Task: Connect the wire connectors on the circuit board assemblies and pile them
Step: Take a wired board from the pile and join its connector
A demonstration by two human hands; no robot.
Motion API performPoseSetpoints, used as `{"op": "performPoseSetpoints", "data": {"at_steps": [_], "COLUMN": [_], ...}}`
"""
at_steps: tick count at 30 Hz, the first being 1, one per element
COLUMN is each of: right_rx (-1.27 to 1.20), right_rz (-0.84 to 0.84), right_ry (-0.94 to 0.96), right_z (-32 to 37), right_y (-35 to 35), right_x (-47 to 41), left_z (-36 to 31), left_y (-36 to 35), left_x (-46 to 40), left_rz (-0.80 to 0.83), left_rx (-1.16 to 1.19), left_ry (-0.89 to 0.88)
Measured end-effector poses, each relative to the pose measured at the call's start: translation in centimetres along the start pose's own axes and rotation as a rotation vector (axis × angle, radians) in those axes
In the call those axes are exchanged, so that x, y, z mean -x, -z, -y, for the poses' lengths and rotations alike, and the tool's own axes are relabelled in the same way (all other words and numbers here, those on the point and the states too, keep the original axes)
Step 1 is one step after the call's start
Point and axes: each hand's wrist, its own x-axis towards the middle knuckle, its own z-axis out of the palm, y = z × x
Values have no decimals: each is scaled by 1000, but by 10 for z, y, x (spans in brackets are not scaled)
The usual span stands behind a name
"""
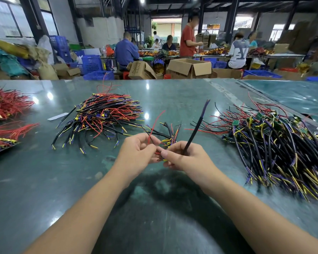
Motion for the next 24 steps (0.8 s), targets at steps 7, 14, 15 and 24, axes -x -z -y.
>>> {"op": "performPoseSetpoints", "data": {"at_steps": [7,14,15,24], "right_rx": [-3,-198,-222,-417], "right_rz": [67,160,174,174], "right_ry": [7,-85,-94,-89], "right_z": [6,11,11,7], "right_y": [-4,1,2,8], "right_x": [5,8,8,6], "left_z": [0,6,6,-4], "left_y": [4,25,26,20], "left_x": [-7,-18,-18,-11], "left_rz": [-144,-470,-504,-238], "left_rx": [-28,-113,-104,223], "left_ry": [0,-148,-172,33]}}
